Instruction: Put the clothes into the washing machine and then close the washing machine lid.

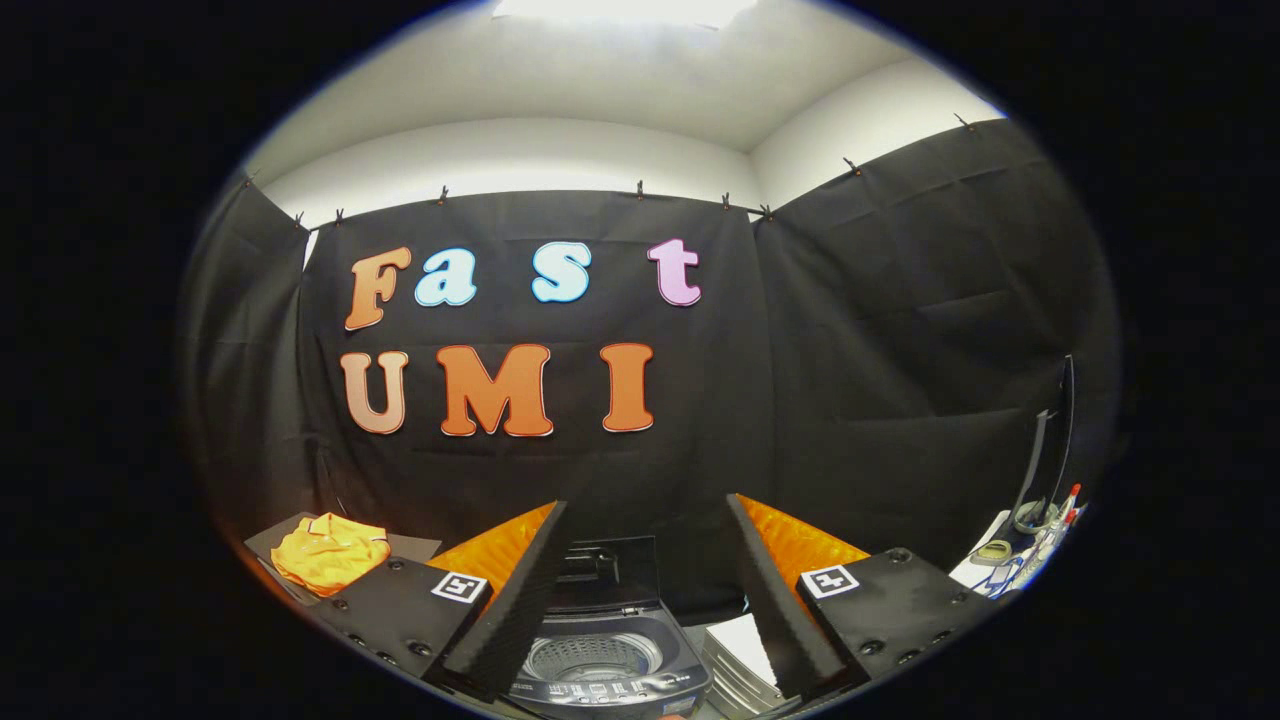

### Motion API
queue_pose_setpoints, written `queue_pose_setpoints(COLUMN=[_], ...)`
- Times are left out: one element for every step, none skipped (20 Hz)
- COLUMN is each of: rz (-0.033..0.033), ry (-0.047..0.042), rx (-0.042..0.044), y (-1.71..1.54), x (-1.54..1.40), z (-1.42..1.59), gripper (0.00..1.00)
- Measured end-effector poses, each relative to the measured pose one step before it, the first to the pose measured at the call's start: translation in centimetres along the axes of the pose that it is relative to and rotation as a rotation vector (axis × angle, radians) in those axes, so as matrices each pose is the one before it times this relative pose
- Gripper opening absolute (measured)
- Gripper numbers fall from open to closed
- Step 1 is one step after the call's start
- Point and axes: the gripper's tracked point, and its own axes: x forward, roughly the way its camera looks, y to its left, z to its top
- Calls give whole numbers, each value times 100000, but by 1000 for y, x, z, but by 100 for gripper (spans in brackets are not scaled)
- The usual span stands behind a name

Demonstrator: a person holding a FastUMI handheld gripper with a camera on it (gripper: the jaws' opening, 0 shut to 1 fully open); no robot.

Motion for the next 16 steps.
queue_pose_setpoints(rz=[3, 359, 236, 185, 188, 406, 388, 417, 500, 529, 426, 266, 293, 230, 304, 324], ry=[6, -98, -110, -120, -166, -138, -126, -88, -16, -29, -103, -145, 55, -80, -5, 31], rx=[178, 106, 8, -291, -396, -523, -427, -268, -65, 39, 32, 2, -52, -7, -15, -29], y=[97, 153, 106, 135, 139, 311, 227, 262, 291, 313, 239, 215, 115, 227, 273, 315], x=[-35, -43, -13, 25, 2, 94, 57, 57, 40, 76, 79, 7, 126, 0, 129, 64], z=[149, -8, 18, 102, -16, -81, 40, 43, 138, -75, 5, -21, 144, 8, 18, -3], gripper=[98, 98, 98, 98, 98, 98, 98, 98, 98, 98, 98, 98, 98, 98, 98, 98])
